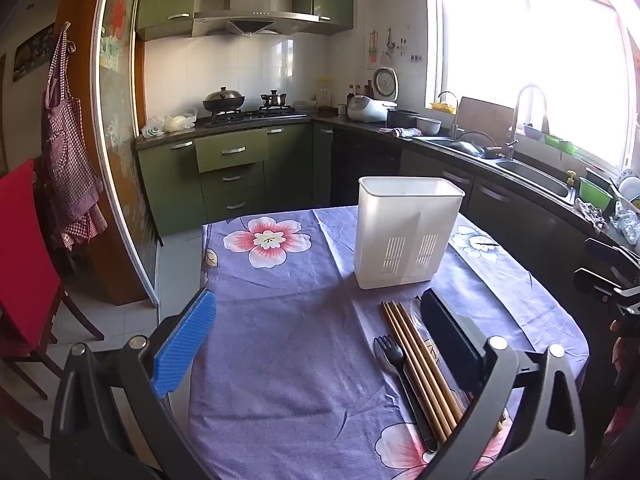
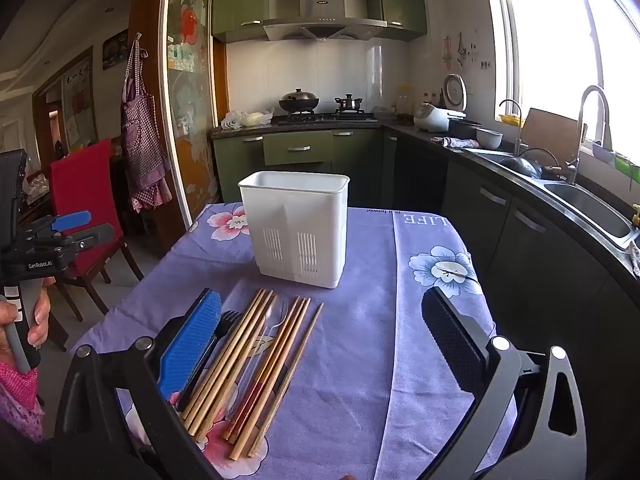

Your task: Organize utensils

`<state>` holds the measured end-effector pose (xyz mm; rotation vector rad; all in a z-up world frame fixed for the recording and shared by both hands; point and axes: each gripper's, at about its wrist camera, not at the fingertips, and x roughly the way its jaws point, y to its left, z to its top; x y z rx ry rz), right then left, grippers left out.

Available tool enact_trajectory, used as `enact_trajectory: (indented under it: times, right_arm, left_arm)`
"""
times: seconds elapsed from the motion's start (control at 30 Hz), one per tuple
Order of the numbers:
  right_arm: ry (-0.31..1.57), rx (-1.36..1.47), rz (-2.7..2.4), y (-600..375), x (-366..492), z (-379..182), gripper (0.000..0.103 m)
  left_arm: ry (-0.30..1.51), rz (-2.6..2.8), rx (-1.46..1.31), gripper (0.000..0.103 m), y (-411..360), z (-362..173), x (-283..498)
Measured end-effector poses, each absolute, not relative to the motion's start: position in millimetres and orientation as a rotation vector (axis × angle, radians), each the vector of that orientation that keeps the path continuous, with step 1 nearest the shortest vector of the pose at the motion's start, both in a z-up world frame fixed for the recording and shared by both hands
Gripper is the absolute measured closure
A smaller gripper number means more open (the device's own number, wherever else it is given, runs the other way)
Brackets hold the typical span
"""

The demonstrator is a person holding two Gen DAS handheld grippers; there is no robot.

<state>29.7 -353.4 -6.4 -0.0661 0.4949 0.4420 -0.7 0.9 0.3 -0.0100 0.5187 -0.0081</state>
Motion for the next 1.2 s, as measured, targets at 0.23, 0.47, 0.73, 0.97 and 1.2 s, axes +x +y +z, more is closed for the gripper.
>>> enact_trajectory:
  times: [0.23,0.47,0.73,0.97,1.2]
  right_arm:
    - [0.502,-0.062,0.443,-353.6,30.6,-6.8,0.004]
    - [0.499,-0.062,0.440,-352.7,29.6,-6.3,0.004]
    - [0.496,-0.056,0.442,-353.9,29.9,-6.6,0.004]
    - [0.484,-0.047,0.435,-357.2,28.0,-4.7,0.004]
    - [0.474,-0.045,0.429,-357.4,25.8,-2.5,0.004]
  left_arm:
    - [0.514,-0.017,-0.009,0.006,2.0,-0.3,-4.6]
    - [0.528,-0.011,-0.006,0.006,2.1,3.1,-2.5]
    - [0.528,-0.012,-0.012,0.006,2.4,0.0,-2.8]
    - [0.531,-0.013,-0.013,0.006,2.0,-1.2,-2.7]
    - [0.531,-0.012,-0.013,0.006,2.2,-2.3,-2.5]
